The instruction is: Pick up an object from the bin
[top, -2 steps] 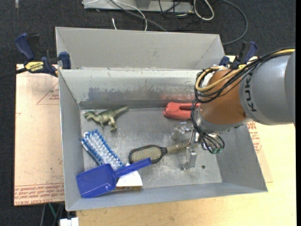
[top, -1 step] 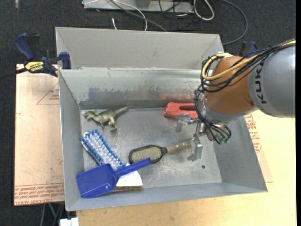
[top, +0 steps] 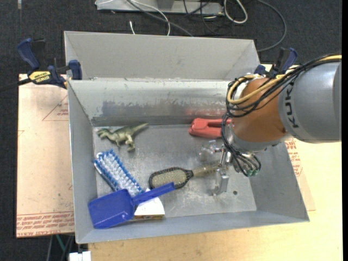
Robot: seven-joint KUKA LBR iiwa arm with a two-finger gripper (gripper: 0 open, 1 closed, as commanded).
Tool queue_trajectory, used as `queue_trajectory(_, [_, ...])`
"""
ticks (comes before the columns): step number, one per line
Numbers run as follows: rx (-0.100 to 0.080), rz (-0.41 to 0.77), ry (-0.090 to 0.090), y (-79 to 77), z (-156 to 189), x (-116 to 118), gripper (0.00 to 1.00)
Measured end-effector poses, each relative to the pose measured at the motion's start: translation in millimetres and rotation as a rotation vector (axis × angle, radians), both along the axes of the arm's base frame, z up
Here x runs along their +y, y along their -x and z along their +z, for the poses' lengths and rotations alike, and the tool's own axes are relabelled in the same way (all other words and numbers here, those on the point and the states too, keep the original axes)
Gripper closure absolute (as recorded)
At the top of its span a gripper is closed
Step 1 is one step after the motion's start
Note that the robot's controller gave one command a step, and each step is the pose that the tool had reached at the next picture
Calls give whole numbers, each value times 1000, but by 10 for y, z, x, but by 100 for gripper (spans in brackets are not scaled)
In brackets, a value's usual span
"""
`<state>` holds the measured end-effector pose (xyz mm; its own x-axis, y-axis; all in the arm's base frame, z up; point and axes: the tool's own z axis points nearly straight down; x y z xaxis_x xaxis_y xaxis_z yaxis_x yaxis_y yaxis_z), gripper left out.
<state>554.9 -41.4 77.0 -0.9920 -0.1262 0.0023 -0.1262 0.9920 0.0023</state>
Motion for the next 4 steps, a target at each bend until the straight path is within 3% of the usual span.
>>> queue_trajectory(1, [-17,81,3,96,-64,-78,0])
queue_trajectory(2, [-5,11,-1,6,-11,2,100])
queue_trajectory(4, [-3,12,-1,14,122,8,100])
